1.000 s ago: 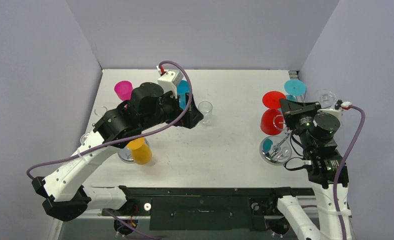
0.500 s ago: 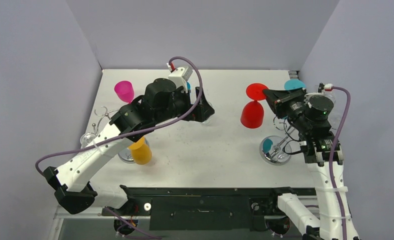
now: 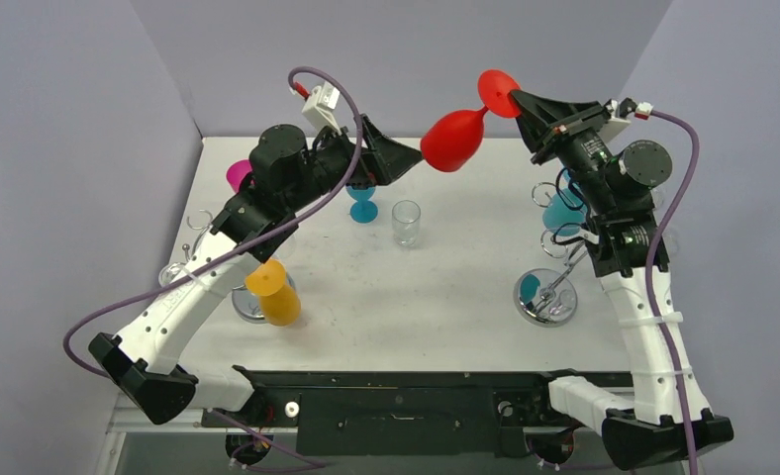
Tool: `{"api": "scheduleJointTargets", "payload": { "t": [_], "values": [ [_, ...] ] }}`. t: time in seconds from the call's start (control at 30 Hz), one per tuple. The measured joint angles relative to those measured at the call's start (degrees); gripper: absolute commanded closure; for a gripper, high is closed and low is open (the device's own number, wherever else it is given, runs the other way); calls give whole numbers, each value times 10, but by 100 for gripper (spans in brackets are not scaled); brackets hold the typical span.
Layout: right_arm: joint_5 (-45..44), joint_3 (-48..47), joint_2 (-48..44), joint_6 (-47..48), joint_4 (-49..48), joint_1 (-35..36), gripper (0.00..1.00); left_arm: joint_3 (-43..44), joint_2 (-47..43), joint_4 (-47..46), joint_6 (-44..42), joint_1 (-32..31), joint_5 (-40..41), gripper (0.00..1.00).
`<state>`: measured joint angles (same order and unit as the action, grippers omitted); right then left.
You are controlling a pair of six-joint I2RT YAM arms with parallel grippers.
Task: Take the wine glass off the wine glass rack
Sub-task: Place the wine glass at the center of the board.
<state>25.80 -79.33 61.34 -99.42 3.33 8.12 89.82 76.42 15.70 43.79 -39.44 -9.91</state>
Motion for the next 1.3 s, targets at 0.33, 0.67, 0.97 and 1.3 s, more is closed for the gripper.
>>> {"api": "scheduleJointTargets", "payload": {
  "t": [0.33,0.67,0.97,1.3],
  "values": [
    [17,5,78,-165,-178,24,100,-38,26,-205,103,38,-96,7],
    [21,66,87,-201,-312,36,100,-75,42,-390,199,56,-144,27],
    [15,94,87,-223,-387,35,100,-91,42,-471,240,58,-153,94],
    [63,48,86,-153,-222,-13,39,-48,21,-395,181,29,-151,100]
  ]
}}
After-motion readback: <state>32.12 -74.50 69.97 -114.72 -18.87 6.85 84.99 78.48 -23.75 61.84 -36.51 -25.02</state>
